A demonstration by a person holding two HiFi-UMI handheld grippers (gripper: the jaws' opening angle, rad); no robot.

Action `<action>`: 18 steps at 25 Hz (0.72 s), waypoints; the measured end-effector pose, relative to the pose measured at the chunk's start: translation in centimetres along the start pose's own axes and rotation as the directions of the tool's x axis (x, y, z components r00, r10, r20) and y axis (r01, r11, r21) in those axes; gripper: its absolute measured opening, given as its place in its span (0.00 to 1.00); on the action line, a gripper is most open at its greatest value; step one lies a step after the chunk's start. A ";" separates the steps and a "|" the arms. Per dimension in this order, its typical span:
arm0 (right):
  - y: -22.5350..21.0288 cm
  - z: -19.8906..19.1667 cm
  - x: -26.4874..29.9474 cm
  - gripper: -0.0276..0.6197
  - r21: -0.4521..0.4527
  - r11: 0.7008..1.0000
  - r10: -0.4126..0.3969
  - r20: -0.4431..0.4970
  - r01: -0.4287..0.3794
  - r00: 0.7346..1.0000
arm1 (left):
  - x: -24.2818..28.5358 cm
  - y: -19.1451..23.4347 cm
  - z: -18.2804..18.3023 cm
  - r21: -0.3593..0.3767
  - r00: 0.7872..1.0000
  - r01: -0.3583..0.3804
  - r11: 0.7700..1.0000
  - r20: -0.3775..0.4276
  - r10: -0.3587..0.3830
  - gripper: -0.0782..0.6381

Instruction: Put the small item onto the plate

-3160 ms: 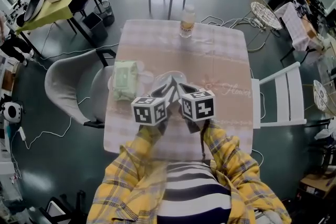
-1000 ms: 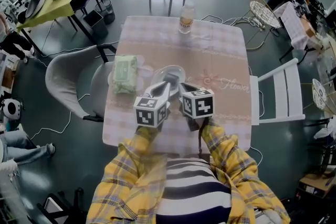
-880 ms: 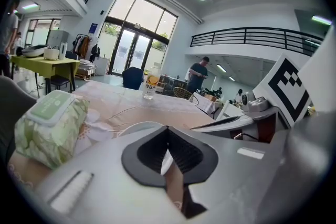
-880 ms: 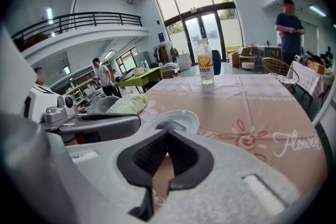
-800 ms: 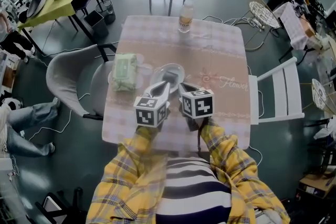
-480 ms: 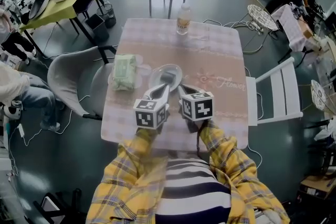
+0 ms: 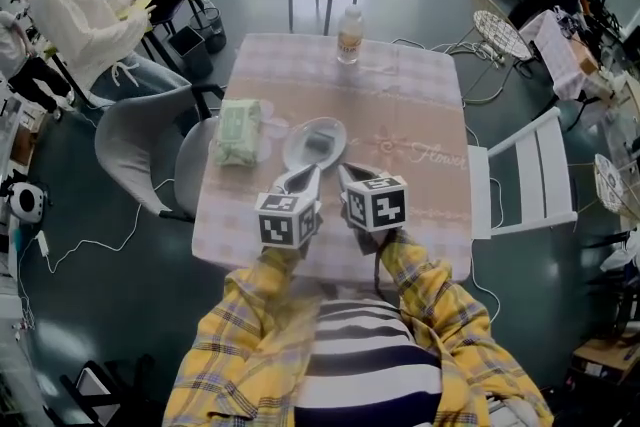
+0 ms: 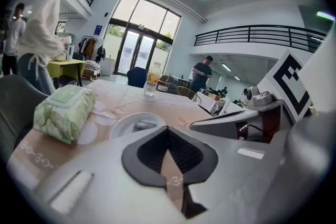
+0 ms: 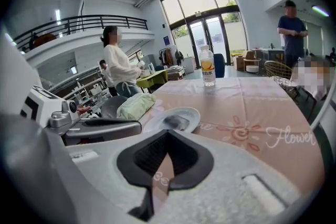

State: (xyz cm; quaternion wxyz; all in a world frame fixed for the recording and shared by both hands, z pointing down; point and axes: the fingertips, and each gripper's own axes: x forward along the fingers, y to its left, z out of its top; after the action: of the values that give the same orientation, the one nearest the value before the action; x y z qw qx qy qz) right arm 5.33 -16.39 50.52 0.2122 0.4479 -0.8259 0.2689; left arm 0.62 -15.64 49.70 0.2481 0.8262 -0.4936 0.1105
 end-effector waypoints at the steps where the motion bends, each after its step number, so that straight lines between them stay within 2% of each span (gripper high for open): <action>1: 0.1 -0.1 -0.1 0.05 -0.003 1.000 0.003 -0.001 -0.003 1.000 | -0.1 0.0 -0.1 -0.002 1.000 -0.004 1.000 0.001 0.004 0.11; 8: 0.4 -1.6 -0.4 0.04 -0.038 0.999 0.021 -0.026 -0.022 0.999 | -0.8 0.1 -0.7 -0.027 1.000 -0.024 0.999 0.004 0.025 0.11; 18: 0.2 -1.8 -0.9 0.04 -0.036 0.999 0.029 -0.026 -0.030 0.999 | -0.9 -0.3 -0.6 -0.030 1.000 -0.029 0.999 0.009 0.030 0.11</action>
State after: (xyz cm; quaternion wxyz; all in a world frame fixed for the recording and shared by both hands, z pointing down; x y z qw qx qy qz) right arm 5.81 -14.54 51.29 0.2268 0.4283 -0.8344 0.2626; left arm 0.49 -14.49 49.67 0.2562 0.8156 -0.5084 0.1029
